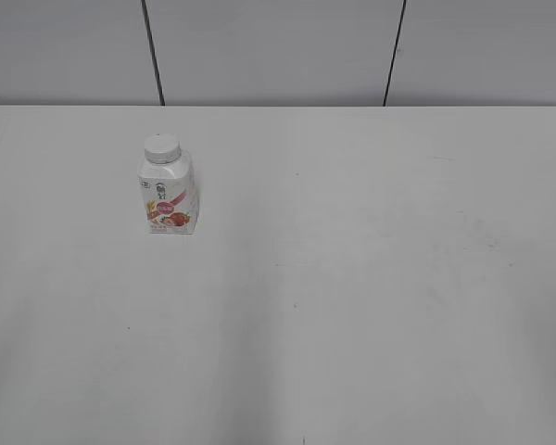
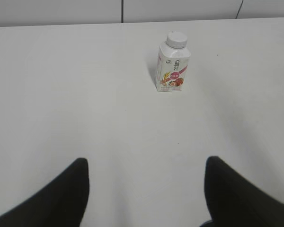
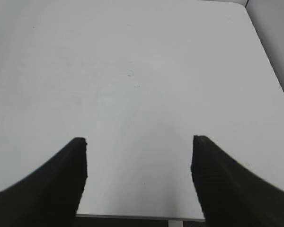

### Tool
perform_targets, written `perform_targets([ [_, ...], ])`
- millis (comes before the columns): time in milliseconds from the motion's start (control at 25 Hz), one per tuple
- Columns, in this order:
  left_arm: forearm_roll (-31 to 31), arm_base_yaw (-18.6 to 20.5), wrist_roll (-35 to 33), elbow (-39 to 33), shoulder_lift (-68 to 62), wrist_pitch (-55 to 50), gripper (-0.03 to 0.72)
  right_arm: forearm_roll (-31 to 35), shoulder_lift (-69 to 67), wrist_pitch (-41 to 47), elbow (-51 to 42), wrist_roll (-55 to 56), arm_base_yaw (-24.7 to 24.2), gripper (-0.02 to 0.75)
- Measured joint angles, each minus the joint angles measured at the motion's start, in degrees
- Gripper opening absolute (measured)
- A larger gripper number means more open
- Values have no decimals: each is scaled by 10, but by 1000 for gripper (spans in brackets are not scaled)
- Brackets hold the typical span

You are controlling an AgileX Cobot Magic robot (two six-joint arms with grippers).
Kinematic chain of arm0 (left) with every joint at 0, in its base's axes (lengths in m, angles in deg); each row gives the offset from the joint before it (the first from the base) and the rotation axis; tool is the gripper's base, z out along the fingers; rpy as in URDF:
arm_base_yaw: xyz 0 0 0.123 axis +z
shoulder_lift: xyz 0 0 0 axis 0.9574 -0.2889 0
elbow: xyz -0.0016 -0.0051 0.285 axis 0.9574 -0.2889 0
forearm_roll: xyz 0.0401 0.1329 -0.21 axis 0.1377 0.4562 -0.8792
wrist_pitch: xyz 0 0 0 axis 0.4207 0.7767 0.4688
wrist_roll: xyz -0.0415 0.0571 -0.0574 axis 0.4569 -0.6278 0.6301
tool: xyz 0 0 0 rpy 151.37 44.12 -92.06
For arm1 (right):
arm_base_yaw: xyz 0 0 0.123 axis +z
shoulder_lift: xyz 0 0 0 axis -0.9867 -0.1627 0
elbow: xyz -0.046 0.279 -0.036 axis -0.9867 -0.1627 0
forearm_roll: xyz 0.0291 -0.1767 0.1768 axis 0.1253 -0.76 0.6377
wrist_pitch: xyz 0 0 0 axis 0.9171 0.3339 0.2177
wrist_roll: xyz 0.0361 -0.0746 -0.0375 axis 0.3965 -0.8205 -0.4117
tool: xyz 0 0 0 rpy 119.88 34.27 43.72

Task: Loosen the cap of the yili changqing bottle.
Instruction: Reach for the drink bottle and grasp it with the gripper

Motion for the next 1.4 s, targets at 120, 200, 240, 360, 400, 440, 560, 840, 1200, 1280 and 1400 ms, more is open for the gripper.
perform_targets([
  [120, 0, 0, 0, 0, 0, 0, 471, 0, 0, 0, 0, 0, 0, 545],
  [200, 0, 0, 0, 0, 0, 0, 471, 0, 0, 0, 0, 0, 0, 545],
  [240, 0, 0, 0, 0, 0, 0, 471, 0, 0, 0, 0, 0, 0, 545],
  [360, 0, 0, 0, 0, 0, 0, 471, 0, 0, 0, 0, 0, 0, 545],
  [400, 0, 0, 0, 0, 0, 0, 471, 0, 0, 0, 0, 0, 0, 545],
  [440, 0, 0, 0, 0, 0, 0, 471, 0, 0, 0, 0, 0, 0, 545],
  [560, 0, 0, 0, 0, 0, 0, 471, 0, 0, 0, 0, 0, 0, 545],
  [840, 0, 0, 0, 0, 0, 0, 471, 0, 0, 0, 0, 0, 0, 545],
  [1200, 0, 0, 0, 0, 0, 1, 471, 0, 0, 0, 0, 0, 0, 545],
  [1280, 0, 0, 0, 7, 0, 8, 471, 0, 0, 0, 0, 0, 0, 545],
  [1400, 0, 0, 0, 28, -7, 55, 471, 0, 0, 0, 0, 0, 0, 545],
])
